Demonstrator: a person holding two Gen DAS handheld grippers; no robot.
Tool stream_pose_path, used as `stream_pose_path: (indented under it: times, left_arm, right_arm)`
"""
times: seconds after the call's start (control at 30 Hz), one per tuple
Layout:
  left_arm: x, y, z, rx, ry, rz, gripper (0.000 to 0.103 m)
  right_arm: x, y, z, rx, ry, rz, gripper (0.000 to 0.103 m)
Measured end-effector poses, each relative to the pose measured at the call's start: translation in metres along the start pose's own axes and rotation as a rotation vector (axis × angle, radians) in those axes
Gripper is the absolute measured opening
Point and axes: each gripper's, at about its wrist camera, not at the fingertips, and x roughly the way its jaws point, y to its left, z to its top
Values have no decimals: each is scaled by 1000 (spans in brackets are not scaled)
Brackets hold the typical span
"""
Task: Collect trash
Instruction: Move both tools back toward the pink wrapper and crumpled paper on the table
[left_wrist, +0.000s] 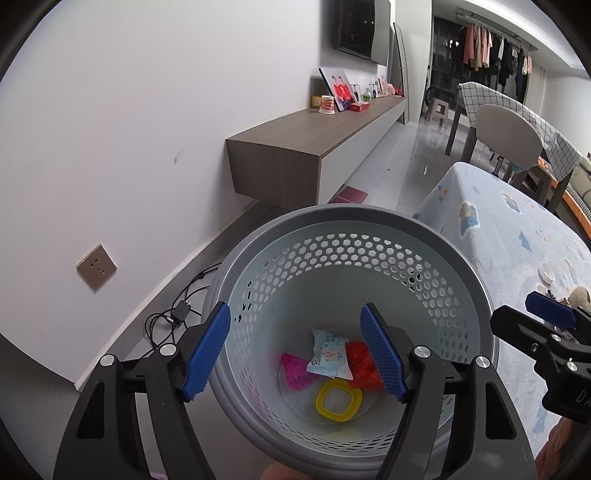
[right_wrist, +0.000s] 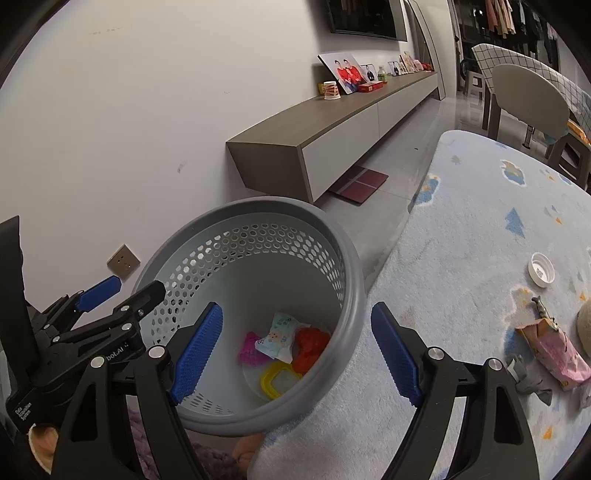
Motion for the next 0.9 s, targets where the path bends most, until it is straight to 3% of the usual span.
stream_pose_path:
  times: [0.57, 0.9]
  left_arm:
    - [-18, -9, -3, 4, -41, -36, 76]
    - [-30, -20, -3, 15, -58, -56, 79]
  right_arm:
    - [-43, -15, -16, 45, -38, -43, 79]
    - [-89, -57, -38, 140, -72, -113, 79]
